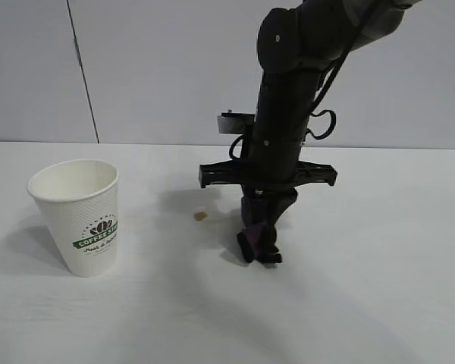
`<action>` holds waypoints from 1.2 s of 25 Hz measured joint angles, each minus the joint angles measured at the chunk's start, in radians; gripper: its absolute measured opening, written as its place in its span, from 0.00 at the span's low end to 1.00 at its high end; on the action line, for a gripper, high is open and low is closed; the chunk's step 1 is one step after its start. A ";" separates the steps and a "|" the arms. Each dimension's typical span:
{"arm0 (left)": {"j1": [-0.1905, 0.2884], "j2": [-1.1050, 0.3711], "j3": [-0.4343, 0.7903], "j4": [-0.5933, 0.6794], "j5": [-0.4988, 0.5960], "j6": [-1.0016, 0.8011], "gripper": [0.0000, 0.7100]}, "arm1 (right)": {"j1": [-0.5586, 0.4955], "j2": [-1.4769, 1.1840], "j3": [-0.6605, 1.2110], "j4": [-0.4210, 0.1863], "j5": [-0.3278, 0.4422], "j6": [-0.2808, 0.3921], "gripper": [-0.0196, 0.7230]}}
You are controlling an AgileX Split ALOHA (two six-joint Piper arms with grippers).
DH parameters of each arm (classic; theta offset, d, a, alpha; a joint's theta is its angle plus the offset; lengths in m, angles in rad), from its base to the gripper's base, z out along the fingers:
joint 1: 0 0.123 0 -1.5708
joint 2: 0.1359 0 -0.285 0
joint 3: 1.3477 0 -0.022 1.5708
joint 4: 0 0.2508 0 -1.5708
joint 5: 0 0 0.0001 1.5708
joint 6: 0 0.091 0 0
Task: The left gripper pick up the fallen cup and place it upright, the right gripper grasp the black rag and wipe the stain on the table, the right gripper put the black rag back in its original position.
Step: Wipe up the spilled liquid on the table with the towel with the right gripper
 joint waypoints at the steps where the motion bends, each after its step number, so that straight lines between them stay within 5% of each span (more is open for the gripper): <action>1: 0.000 0.000 0.000 0.000 0.000 0.000 0.85 | 0.000 0.000 0.000 -0.005 0.000 0.007 0.14; 6: 0.000 0.000 0.000 0.000 0.000 0.000 0.85 | 0.017 0.000 0.000 0.053 -0.033 0.019 0.14; 13: 0.000 0.000 0.000 0.000 0.000 0.000 0.85 | 0.108 0.010 0.000 0.148 -0.213 0.019 0.14; 23: 0.000 0.000 0.000 0.000 0.000 0.000 0.85 | 0.134 0.035 0.000 0.144 -0.384 0.020 0.14; 30: 0.000 0.000 0.000 0.000 0.000 0.000 0.85 | 0.134 0.035 0.000 0.071 -0.440 0.021 0.14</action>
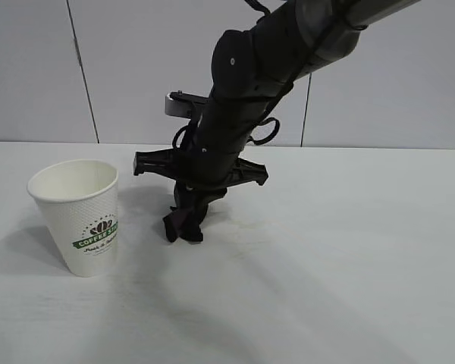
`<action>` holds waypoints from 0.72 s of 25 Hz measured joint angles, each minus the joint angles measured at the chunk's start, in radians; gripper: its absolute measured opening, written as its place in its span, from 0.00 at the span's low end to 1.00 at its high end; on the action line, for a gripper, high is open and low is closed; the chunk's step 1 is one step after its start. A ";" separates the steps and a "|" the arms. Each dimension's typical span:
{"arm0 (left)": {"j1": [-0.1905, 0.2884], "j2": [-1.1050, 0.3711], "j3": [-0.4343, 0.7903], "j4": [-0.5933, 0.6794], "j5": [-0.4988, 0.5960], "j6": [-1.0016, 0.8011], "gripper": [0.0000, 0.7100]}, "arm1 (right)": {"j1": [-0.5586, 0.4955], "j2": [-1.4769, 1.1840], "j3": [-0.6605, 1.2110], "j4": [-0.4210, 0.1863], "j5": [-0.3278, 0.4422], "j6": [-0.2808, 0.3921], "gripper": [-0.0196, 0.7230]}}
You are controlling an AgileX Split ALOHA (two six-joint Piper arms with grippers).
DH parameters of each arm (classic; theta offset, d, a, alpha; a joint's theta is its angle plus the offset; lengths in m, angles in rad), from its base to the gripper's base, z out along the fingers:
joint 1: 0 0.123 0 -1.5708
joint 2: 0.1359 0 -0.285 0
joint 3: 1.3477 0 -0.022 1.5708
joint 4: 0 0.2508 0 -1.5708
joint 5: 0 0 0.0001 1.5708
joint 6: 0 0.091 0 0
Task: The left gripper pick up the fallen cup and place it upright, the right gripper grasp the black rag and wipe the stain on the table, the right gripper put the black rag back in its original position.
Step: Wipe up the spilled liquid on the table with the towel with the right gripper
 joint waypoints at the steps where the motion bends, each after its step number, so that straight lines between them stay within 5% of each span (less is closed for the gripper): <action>1: 0.000 0.000 0.000 0.000 0.000 0.000 0.85 | 0.000 0.002 0.000 -0.004 -0.008 0.000 0.14; 10: 0.000 0.000 0.000 0.000 0.000 0.000 0.85 | 0.000 0.034 -0.002 -0.008 -0.040 0.046 0.14; 18: 0.000 0.000 0.000 0.000 0.000 0.000 0.85 | -0.042 0.017 -0.041 -0.106 0.178 0.050 0.14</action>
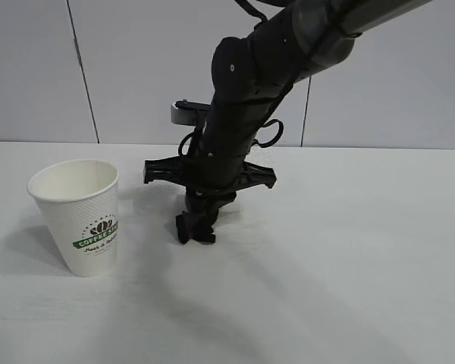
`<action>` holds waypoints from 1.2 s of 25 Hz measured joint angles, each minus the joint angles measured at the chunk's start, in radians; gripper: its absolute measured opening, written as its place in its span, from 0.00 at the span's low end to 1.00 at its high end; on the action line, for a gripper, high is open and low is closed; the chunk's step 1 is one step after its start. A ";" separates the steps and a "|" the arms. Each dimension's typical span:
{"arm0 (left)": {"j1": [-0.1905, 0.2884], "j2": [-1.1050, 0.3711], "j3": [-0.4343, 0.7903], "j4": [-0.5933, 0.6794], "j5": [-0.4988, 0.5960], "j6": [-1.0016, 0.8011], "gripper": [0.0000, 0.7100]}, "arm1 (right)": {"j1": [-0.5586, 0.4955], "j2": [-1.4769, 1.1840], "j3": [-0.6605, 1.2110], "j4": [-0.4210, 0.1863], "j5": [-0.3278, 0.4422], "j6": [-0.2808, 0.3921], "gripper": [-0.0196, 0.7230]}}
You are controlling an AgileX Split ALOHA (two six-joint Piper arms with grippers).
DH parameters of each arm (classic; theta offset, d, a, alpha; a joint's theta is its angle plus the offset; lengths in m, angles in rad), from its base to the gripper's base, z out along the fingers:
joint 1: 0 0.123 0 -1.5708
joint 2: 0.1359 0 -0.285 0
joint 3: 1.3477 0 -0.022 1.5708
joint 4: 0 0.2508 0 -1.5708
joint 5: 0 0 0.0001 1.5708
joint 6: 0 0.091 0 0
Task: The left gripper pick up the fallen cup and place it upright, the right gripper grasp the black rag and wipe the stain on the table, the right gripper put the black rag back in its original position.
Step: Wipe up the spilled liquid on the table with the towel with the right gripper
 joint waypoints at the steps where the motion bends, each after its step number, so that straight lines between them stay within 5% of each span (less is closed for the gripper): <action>1: 0.000 0.000 0.000 0.000 0.000 0.000 0.85 | -0.012 -0.003 0.000 -0.021 0.025 0.000 0.14; 6: 0.000 0.000 0.000 0.000 0.000 0.000 0.85 | -0.086 -0.014 -0.005 -0.098 0.174 0.000 0.14; 12: 0.000 0.000 0.000 0.000 0.000 0.000 0.85 | -0.116 -0.017 -0.005 -0.102 0.275 -0.024 0.14; 15: 0.000 0.000 0.000 0.000 0.000 0.000 0.85 | -0.113 -0.017 -0.005 -0.024 0.312 -0.083 0.14; 22: 0.000 0.000 0.000 -0.001 0.000 0.000 0.85 | -0.068 -0.017 -0.005 0.279 0.366 -0.255 0.14; 30: 0.000 0.000 0.000 -0.001 0.000 0.000 0.85 | 0.029 -0.017 -0.005 0.319 0.256 -0.274 0.14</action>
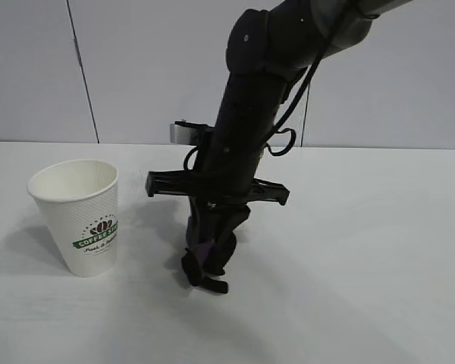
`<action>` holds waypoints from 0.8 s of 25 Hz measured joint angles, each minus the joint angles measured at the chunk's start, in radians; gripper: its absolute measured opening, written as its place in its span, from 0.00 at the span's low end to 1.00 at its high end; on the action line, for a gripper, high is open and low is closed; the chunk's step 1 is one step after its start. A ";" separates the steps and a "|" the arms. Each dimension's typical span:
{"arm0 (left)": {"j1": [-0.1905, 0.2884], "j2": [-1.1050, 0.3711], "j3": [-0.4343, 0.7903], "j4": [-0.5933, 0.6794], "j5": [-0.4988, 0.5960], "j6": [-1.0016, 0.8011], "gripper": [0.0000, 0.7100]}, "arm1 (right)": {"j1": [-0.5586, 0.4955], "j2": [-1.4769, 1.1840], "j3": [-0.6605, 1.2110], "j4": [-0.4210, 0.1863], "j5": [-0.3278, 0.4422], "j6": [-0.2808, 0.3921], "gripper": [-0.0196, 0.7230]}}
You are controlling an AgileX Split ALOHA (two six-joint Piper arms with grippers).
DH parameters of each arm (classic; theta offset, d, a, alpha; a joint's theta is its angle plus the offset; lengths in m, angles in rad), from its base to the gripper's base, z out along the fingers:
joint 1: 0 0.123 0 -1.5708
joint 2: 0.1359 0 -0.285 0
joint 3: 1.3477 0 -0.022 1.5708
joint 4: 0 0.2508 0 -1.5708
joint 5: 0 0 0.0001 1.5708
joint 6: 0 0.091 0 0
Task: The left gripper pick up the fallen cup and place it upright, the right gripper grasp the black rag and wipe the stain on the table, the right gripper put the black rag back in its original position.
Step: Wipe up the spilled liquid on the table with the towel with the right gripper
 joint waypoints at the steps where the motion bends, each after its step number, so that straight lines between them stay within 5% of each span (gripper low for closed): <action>1: 0.000 0.000 0.000 0.000 0.000 0.000 0.85 | 0.006 0.000 0.000 -0.001 -0.004 0.000 0.14; 3: 0.000 0.000 0.000 0.000 0.000 0.000 0.85 | 0.009 0.000 0.000 -0.023 -0.003 0.000 0.14; 12: 0.000 0.000 0.000 0.000 0.000 0.000 0.85 | -0.020 -0.014 0.000 -0.304 0.145 0.079 0.14; 20: 0.000 0.000 0.000 0.001 0.000 0.000 0.85 | -0.126 -0.070 0.000 -0.304 0.198 0.125 0.14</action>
